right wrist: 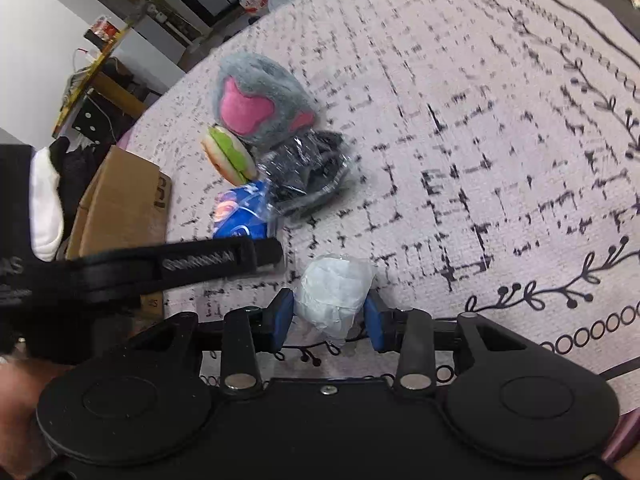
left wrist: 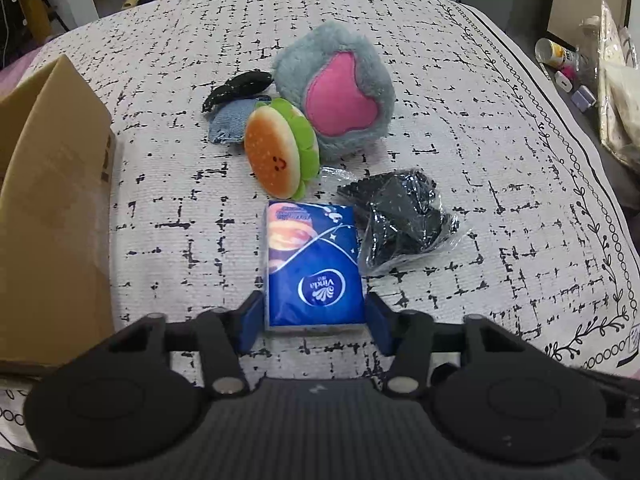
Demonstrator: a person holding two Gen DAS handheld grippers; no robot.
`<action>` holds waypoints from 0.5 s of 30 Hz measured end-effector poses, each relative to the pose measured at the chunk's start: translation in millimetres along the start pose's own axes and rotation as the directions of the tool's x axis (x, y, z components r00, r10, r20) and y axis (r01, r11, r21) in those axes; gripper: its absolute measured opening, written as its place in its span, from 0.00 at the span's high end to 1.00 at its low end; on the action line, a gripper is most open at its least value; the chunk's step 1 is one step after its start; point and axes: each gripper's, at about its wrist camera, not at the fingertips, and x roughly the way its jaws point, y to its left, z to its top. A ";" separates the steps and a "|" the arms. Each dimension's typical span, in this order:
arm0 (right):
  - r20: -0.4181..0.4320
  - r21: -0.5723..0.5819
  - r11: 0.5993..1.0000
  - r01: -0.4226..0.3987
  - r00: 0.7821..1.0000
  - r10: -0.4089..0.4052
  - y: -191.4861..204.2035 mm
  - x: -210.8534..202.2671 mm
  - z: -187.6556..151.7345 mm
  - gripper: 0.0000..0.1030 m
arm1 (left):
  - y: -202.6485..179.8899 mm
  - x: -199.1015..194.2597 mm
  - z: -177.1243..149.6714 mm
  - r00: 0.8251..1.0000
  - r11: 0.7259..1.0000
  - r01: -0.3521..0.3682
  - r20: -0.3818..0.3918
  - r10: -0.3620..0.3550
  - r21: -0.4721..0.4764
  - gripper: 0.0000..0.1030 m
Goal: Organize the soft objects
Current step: 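Grasp the blue Vinda tissue pack with the left tool while the right tool grasps the white wrapped item, then carry the tissue pack and white item over the cardboard box with both tools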
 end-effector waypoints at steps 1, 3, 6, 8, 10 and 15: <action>0.010 -0.008 1.000 0.000 1.000 0.000 2.2 -3.2 0.4 0.63 | 0.9 -1.9 -0.1 1.000 1.000 0.001 0.002 -0.001 -0.005 0.52; 0.027 -0.017 1.000 -0.001 1.000 0.001 6.1 -9.6 1.5 0.63 | 3.3 -8.7 0.2 1.000 1.000 -0.009 0.013 0.009 -0.016 0.52; 0.045 -0.022 1.000 0.006 0.999 -0.005 10.6 -17.4 2.3 0.63 | 7.1 -26.2 -2.0 0.999 1.000 -0.005 0.048 0.006 -0.014 0.52; 0.056 -0.029 1.000 0.009 0.998 -0.007 14.5 -22.4 1.5 0.63 | 9.5 -37.5 -3.8 0.998 1.000 0.008 0.058 -0.006 -0.018 0.52; 0.070 -0.035 0.999 0.014 0.997 -0.011 19.7 -27.8 0.9 0.63 | 12.7 -48.4 -5.8 0.997 1.000 0.018 0.069 -0.017 -0.024 0.52; 0.106 -0.053 0.998 0.023 0.994 -0.017 33.3 -41.5 -0.7 0.63 | 21.4 -77.1 -10.4 0.993 0.998 0.046 0.109 -0.042 -0.041 0.52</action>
